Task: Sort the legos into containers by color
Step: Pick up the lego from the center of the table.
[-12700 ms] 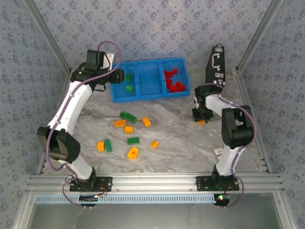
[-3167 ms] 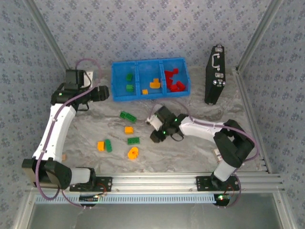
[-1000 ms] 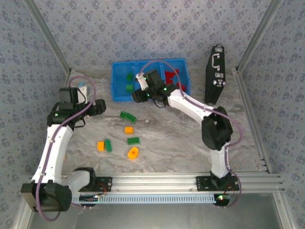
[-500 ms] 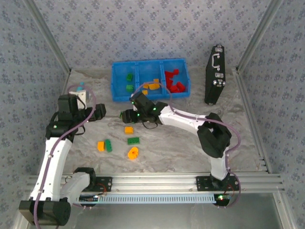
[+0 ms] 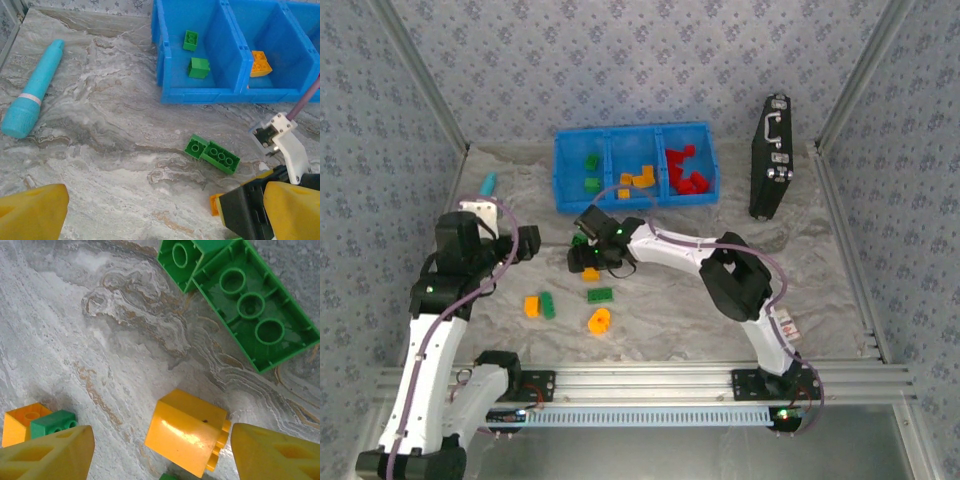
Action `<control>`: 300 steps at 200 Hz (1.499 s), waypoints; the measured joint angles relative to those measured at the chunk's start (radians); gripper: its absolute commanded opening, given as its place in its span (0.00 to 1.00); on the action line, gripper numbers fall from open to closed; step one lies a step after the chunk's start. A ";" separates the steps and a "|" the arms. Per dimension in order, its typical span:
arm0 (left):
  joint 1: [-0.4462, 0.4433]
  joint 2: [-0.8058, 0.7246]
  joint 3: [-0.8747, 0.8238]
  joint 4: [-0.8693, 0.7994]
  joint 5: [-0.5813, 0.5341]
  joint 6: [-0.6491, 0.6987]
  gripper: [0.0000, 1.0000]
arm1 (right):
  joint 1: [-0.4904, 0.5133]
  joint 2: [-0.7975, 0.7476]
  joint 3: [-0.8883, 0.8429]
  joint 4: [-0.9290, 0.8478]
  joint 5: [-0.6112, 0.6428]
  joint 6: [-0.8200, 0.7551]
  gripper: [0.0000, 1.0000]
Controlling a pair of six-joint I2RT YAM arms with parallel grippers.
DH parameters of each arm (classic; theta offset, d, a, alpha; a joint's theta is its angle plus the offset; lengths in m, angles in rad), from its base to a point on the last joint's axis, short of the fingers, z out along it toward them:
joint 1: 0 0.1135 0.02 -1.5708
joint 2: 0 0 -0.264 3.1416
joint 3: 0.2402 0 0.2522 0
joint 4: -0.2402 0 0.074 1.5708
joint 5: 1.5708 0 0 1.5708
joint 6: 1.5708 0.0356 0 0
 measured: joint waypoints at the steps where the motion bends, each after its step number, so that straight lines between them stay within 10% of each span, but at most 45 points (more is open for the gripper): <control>1: 0.000 -0.001 0.000 0.000 0.000 0.000 1.00 | 0.000 0.001 0.002 -0.002 0.000 0.000 0.75; 109: -0.014 -0.061 -0.012 0.001 -0.040 0.016 1.00 | 0.016 0.125 0.118 -0.199 0.074 -0.057 0.76; 300: 0.011 0.194 0.028 0.093 -0.105 0.083 1.00 | -0.072 0.085 0.066 -0.159 -0.022 -0.347 0.29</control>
